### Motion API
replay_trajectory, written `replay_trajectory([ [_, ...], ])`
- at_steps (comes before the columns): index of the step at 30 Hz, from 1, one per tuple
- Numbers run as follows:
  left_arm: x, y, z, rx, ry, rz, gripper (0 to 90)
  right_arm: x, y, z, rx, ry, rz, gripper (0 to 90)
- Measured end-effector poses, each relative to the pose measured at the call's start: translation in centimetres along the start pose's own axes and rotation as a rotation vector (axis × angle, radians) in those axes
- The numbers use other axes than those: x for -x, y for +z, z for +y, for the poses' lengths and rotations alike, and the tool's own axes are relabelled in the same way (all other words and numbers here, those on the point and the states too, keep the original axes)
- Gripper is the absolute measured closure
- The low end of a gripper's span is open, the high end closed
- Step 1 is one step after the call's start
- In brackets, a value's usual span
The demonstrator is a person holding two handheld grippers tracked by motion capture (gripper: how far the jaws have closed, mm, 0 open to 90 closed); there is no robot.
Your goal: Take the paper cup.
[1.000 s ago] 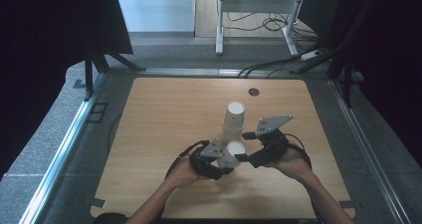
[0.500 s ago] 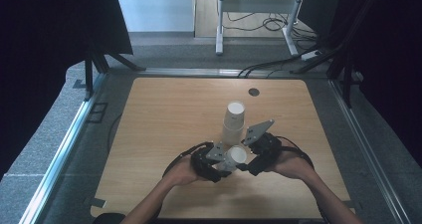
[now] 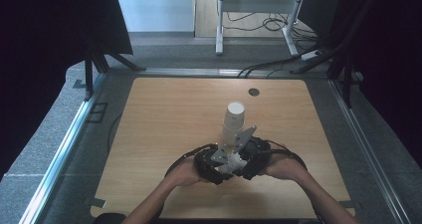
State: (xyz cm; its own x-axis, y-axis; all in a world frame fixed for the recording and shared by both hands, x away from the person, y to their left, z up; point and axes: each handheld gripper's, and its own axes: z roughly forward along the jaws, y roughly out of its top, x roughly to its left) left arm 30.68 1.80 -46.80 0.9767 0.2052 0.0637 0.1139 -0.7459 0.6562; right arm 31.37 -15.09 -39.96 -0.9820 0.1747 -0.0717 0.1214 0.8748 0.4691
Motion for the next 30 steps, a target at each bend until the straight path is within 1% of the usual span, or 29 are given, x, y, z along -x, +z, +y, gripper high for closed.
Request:
replay_trajectory([
  [8,0.2,0.2,0.0,0.008,-0.004,-0.009,36.6,0.0,0.5,0.0,-0.017,-0.006,0.013,27.9],
  [9,0.2,0.3,0.0,0.007,-0.005,-0.01,36.6,0.0,0.6,0.0,-0.019,-0.006,0.017,30.7],
  [12,0.2,0.4,0.0,0.006,0.0,-0.01,36.5,0.0,0.6,0.0,-0.021,-0.004,0.021,32.8],
  [13,0.2,0.5,0.0,0.0,0.002,-0.008,36.5,0.1,0.6,0.0,-0.023,0.004,0.031,34.3],
  [14,0.3,0.5,0.0,0.004,-0.001,-0.01,36.5,0.0,0.6,0.0,-0.023,0.003,0.033,34.6],
  [17,0.3,0.6,0.1,-0.018,0.013,-0.013,35.2,-0.1,0.6,0.0,-0.031,0.006,0.036,35.7],
  [18,0.2,0.5,0.1,-0.035,0.032,-0.017,34.2,-0.1,0.6,0.0,-0.036,0.007,0.037,36.0],
  [19,0.3,0.7,0.1,-0.02,0.013,-0.017,32.5,0.0,0.6,0.0,-0.038,0.009,0.039,36.2],
  [20,0.8,1.1,0.1,0.033,-0.046,-0.025,31.0,-0.1,0.6,0.0,-0.039,0.012,0.042,36.4],
  [22,0.7,1.1,0.0,0.035,-0.044,-0.027,28.3,-0.1,0.6,0.0,-0.038,0.016,0.043,36.5],
  [23,0.4,0.8,0.1,0.011,-0.017,-0.022,26.1,-0.1,0.6,-0.1,-0.033,0.019,0.045,36.6],
  [24,0.2,0.7,0.0,0.01,-0.02,-0.027,23.8,-0.1,0.5,-0.1,-0.029,0.025,0.047,36.6],
  [25,0.2,0.6,0.0,0.028,-0.034,-0.026,21.5,-0.1,0.5,-0.2,-0.026,0.024,0.049,36.6],
  [27,0.0,0.4,0.0,0.03,-0.027,-0.028,16.8,0.0,0.3,-0.3,-0.011,0.032,0.053,36.6],
  [28,-0.2,0.0,-0.1,0.054,-0.047,-0.037,15.2,0.0,0.1,-0.4,-0.001,0.038,0.053,36.6],
  [29,-0.2,-0.1,-0.2,0.074,-0.064,-0.037,14.1,0.1,0.0,-0.5,0.01,0.042,0.058,36.7],
  [30,-0.3,-0.3,-0.2,0.085,-0.066,-0.04,13.8,0.2,-0.1,-0.5,0.023,0.046,0.057,36.6],
])
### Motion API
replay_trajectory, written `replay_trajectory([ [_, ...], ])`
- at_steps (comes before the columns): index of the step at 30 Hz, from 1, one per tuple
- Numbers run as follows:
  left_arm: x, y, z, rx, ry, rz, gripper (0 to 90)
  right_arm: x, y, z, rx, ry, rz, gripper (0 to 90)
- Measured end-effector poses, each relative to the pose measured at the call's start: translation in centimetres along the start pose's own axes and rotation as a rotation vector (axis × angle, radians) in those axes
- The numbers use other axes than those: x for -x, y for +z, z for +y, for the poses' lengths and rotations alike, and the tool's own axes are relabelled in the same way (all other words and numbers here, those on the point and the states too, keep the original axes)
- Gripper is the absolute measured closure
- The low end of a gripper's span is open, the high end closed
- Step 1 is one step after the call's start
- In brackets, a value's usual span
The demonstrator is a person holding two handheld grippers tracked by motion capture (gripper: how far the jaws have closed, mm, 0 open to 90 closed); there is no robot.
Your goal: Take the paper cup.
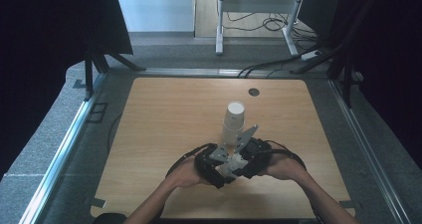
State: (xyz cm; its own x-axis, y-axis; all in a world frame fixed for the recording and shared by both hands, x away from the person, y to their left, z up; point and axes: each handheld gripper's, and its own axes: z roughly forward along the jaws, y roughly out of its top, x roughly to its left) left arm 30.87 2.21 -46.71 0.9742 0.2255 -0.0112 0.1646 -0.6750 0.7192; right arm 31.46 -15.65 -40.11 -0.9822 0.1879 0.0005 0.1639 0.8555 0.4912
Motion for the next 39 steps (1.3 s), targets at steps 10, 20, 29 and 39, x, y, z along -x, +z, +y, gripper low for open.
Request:
replay_trajectory([
  [10,-0.2,-1.3,-0.4,0.104,-0.051,-0.029,11.0,0.4,-1.5,-0.8,0.136,0.046,0.018,36.6],
  [20,-0.3,-2.8,-0.5,0.182,-0.058,-0.038,6.2,0.5,-2.2,-1.9,0.261,0.074,0.033,36.7],
  [29,-0.3,-3.6,-0.7,0.249,-0.078,-0.059,5.3,0.4,-2.5,-2.9,0.361,0.097,0.042,36.6],
  [39,-0.1,-4.0,-0.9,0.288,-0.08,-0.075,6.1,0.3,-2.3,-4.1,0.471,0.099,0.05,36.6],
])
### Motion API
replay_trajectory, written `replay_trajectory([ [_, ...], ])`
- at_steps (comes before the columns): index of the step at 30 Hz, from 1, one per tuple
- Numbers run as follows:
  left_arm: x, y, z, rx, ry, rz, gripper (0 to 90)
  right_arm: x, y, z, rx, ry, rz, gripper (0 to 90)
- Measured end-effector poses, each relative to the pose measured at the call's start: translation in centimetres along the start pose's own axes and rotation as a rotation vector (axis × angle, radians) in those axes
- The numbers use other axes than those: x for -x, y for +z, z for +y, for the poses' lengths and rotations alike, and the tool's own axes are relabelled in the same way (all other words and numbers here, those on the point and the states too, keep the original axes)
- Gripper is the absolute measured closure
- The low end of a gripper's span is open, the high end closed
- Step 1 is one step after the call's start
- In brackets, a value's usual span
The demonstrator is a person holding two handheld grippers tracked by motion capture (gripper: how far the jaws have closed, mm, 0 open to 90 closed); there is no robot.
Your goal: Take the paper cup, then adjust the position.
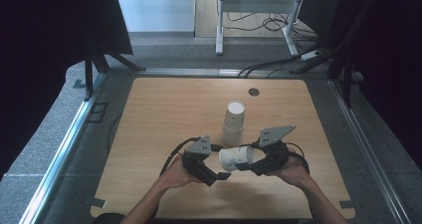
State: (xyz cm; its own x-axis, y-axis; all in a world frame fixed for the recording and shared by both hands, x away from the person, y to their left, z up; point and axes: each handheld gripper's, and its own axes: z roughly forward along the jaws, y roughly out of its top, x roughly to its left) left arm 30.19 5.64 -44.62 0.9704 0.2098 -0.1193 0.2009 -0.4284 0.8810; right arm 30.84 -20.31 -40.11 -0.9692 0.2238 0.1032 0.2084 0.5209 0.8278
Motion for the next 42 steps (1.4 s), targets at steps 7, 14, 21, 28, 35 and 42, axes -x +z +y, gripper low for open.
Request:
replay_trajectory([
  [7,0.1,-0.1,-0.2,0.015,0.011,0.009,8.1,0.0,0.0,-0.9,0.055,0.004,0.007,36.7],
  [14,0.1,-0.3,-0.4,0.027,0.019,0.019,11.0,-0.1,0.0,-1.8,0.104,0.014,0.03,36.7],
  [21,0.1,-0.2,-0.6,0.037,0.025,0.002,12.3,0.0,0.0,-2.4,0.128,0.023,0.048,36.7],
  [28,0.1,0.2,-1.0,0.032,0.042,-0.011,14.3,0.0,0.1,-2.5,0.147,0.031,0.066,36.7],
  [35,0.2,0.2,-1.1,0.06,0.048,-0.023,19.7,0.0,0.2,-2.7,0.145,0.029,0.084,36.7],
  [42,0.3,0.1,-1.1,0.067,0.066,-0.031,27.5,0.0,0.3,-2.6,0.136,0.026,0.083,36.7],
])
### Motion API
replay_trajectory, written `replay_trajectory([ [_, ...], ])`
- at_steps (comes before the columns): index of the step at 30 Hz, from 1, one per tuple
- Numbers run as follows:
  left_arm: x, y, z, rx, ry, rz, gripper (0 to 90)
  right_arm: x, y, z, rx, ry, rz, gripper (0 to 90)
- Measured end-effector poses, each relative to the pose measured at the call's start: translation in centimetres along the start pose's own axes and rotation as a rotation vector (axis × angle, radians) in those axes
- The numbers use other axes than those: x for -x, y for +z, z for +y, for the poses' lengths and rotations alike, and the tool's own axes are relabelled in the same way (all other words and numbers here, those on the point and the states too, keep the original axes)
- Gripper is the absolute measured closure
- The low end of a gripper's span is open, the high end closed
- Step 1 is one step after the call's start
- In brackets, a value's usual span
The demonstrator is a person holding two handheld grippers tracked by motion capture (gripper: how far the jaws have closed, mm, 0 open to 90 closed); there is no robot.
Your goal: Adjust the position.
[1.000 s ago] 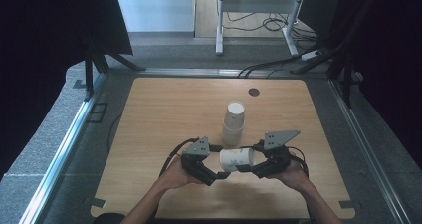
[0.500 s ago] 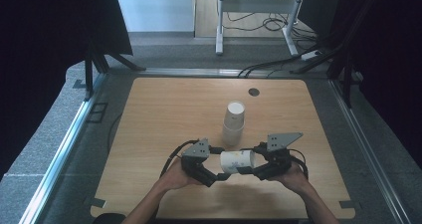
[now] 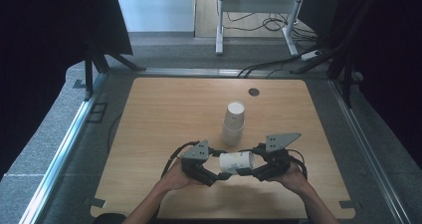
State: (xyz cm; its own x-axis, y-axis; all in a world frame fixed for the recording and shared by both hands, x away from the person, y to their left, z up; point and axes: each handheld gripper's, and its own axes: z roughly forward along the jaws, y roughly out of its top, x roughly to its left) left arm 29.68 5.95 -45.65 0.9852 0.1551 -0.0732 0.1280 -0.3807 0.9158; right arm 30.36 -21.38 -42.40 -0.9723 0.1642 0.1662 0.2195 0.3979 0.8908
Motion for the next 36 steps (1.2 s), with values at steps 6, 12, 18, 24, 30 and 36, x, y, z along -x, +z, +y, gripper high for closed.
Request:
replay_trajectory([
  [6,0.12,0.07,-0.09,-0.004,0.013,0.002,31.0,0.1,0.03,-0.04,-0.005,0.0,0.003,36.7],
  [12,0.14,0.09,-0.26,-0.009,0.021,0.009,34.8,0.25,0.07,-0.08,-0.02,0.007,0.007,36.4],
  [18,0.12,0.02,-0.32,-0.012,0.029,0.014,36.8,0.36,0.17,-0.04,-0.029,0.008,0.005,34.8],
  [24,0.06,-0.08,-0.3,-0.017,0.026,0.014,37.5,0.42,0.2,-0.03,-0.037,0.003,-0.004,32.7],
  [30,-0.03,-0.25,-0.15,-0.032,0.023,0.016,37.7,0.46,0.11,0.04,-0.049,0.0,-0.022,26.8],
  [36,-0.17,-0.48,0.21,-0.101,0.03,0.021,37.7,0.46,-0.3,0.33,-0.088,-0.015,-0.048,21.9],
])
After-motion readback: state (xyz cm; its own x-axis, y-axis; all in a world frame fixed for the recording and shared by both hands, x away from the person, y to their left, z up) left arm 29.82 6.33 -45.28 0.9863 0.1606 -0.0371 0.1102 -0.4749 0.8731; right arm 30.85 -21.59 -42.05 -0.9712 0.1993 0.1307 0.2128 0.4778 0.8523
